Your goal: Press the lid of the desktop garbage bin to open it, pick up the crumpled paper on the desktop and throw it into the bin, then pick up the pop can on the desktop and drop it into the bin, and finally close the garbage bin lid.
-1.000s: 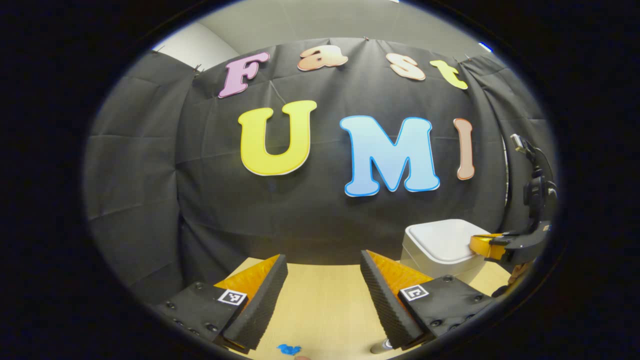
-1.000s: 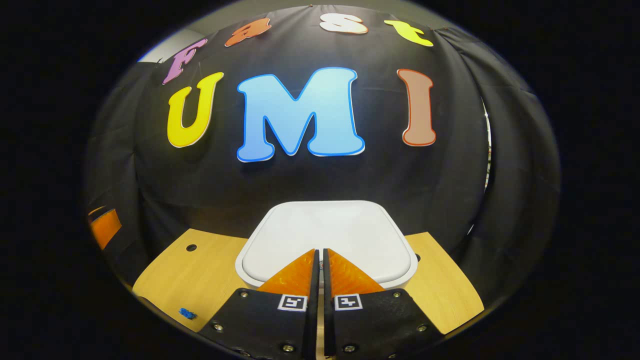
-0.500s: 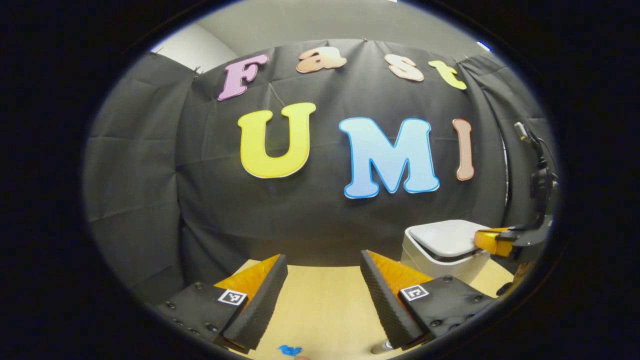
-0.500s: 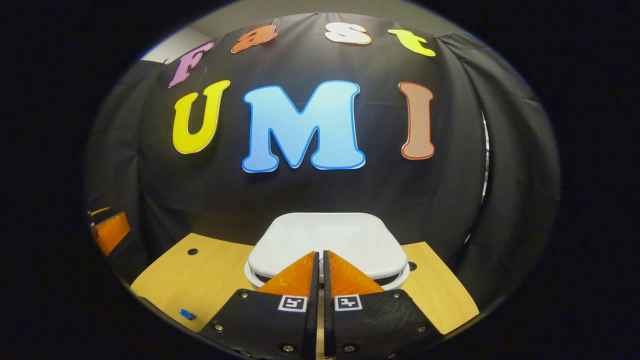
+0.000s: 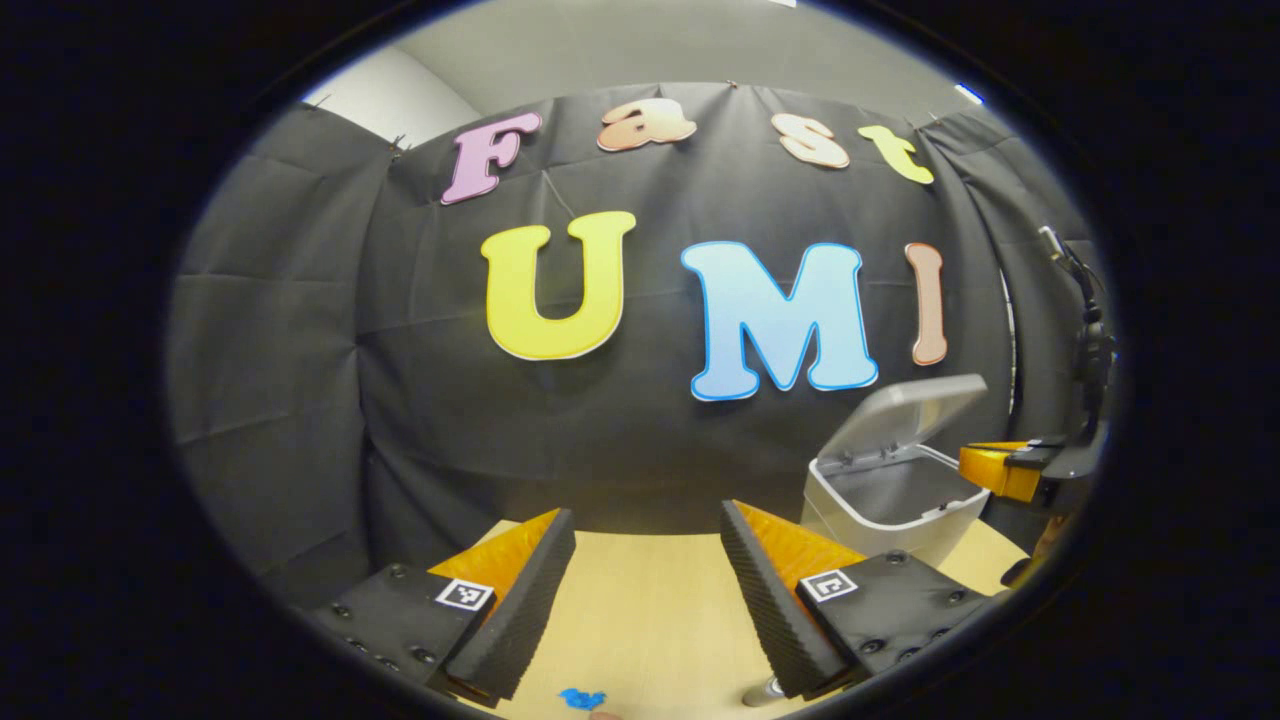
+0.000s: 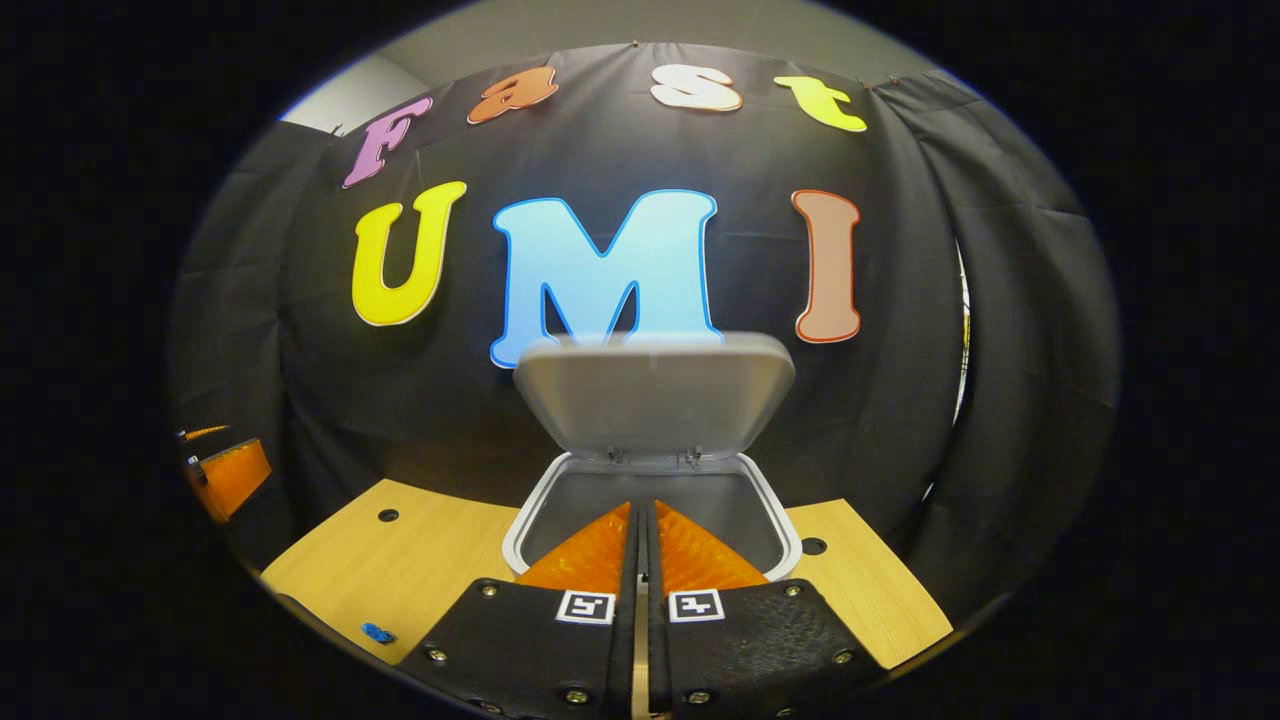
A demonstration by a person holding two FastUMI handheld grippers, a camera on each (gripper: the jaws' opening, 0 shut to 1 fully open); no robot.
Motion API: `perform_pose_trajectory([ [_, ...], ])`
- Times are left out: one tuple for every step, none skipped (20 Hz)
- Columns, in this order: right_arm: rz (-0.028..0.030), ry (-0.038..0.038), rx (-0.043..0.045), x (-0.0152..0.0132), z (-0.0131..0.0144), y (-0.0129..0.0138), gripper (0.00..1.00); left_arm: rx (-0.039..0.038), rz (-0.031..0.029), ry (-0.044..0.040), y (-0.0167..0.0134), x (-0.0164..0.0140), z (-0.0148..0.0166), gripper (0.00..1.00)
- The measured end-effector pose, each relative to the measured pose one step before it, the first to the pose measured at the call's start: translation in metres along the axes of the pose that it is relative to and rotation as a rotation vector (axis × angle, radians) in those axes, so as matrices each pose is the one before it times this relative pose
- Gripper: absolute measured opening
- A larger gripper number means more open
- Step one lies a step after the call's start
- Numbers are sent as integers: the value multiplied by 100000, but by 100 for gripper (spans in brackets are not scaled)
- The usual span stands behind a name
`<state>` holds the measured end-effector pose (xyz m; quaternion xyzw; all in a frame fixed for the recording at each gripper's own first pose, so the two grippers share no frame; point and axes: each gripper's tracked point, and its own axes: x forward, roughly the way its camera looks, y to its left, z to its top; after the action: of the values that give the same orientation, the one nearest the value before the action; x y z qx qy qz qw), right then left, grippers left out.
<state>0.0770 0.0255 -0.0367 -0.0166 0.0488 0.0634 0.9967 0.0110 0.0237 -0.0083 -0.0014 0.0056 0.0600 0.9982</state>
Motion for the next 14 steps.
perform_pose_trajectory([
  [184,-24,182,-104,40,45,5,-90,320,-68,229,-201,163,95],
  [183,-161,284,-33,133,50,5,17,438,-58,133,-52,0,100],
  [193,149,295,-35,60,79,5,32,369,-117,144,-109,-119,96],
  [328,297,235,-13,-132,89,5,-16,217,-88,97,-56,-27,95],
  [248,303,28,-20,-47,94,5,-94,250,31,100,-95,22,96],
  [63,31,-168,3,-16,23,5,-225,154,87,154,-47,24,100],
  [115,-105,-192,-136,81,21,5,-226,139,93,-6,7,-90,95],
  [147,-155,-100,-20,-43,31,5,-252,40,126,34,32,-120,93],
  [36,-215,-1,-128,204,8,5,-246,82,263,90,56,14,92],
  [91,-95,44,-107,-56,80,5,-248,129,261,96,-16,-122,92],
  [94,-19,80,-108,90,10,5,-233,109,304,106,-39,-180,92],
  [-69,-54,13,-51,-30,-1,5,-220,61,387,148,27,-69,100],
  [44,18,71,-159,71,9,5,-228,179,654,107,12,-223,100],
  [66,123,7,-77,-91,8,5,-475,101,699,118,18,-310,100],
])
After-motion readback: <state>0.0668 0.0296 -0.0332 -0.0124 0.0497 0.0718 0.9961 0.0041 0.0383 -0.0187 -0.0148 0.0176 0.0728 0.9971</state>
